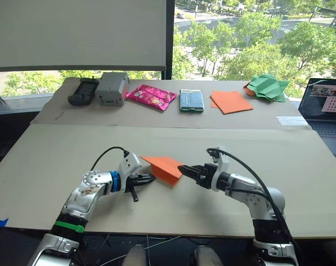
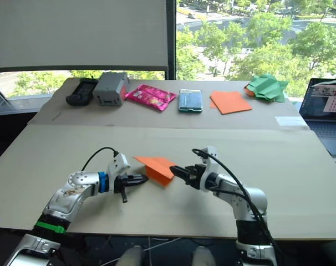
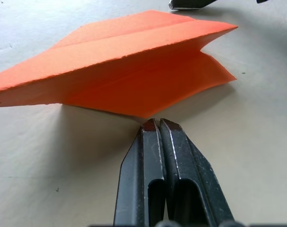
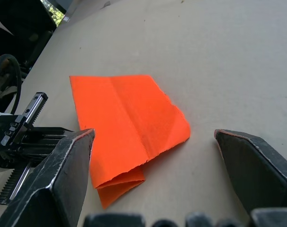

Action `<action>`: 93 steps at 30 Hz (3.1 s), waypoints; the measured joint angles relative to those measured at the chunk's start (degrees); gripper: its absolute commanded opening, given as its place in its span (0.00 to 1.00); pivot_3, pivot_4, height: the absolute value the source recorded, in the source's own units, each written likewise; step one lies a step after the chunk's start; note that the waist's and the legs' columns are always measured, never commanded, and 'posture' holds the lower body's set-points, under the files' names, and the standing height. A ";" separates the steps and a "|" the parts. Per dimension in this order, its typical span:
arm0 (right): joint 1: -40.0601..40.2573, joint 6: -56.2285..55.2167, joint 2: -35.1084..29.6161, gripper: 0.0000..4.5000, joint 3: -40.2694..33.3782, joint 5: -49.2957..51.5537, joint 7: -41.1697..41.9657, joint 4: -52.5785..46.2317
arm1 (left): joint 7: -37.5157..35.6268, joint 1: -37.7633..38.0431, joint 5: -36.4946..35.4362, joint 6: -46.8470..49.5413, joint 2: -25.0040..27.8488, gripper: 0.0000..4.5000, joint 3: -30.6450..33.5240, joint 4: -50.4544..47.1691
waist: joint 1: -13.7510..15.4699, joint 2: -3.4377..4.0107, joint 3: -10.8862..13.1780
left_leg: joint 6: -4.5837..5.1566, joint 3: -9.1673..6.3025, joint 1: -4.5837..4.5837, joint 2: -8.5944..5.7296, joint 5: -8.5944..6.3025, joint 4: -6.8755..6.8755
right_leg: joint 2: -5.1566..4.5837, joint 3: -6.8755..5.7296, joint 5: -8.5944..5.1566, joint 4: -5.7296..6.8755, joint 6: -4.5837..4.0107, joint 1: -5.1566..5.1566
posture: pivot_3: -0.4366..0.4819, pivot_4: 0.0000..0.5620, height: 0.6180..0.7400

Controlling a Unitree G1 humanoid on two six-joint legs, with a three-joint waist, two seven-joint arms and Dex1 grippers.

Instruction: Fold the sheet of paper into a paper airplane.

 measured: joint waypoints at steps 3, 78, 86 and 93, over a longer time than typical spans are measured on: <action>0.10 -1.72 -0.86 0.99 2.69 -2.04 -0.71 -0.81 | -0.45 1.97 -2.47 3.69 3.10 0.03 2.10 -6.71 | -0.08 0.00 0.00 | -0.05 -0.01 0.01 0.02 -0.04 -0.03 | 0.00 0.00 -0.02 -0.01 -0.02 -0.03 | 0.48 0.27 0.69; 4.70 3.27 9.59 0.99 3.25 5.69 -8.62 -6.49 | 1.70 -4.20 6.70 -8.37 -3.41 0.03 -3.00 6.19 | 0.02 0.21 -0.36 | -0.07 -0.04 -0.09 0.03 -0.09 -0.05 | 0.03 0.00 -0.03 -0.10 -0.05 -0.13 | 0.48 0.27 0.69; 7.16 -11.67 3.09 0.99 15.45 -5.23 -5.67 -8.12 | 1.30 -4.28 6.71 -8.27 -3.41 0.03 -3.02 6.19 | 0.25 0.25 -0.33 | -0.10 -0.03 -0.14 0.01 -0.10 -0.05 | 0.00 -0.01 -0.04 -0.23 -0.04 -0.16 | 0.48 0.27 0.69; 9.86 -30.18 -0.65 0.99 22.49 -16.55 -3.05 -8.13 | 1.19 -4.31 6.71 -8.18 -3.37 0.03 -3.02 6.19 | 0.46 0.25 -0.31 | -0.10 -0.02 -0.17 0.00 -0.11 -0.05 | -0.01 -0.01 -0.04 -0.34 -0.03 -0.14 | 0.48 0.27 0.69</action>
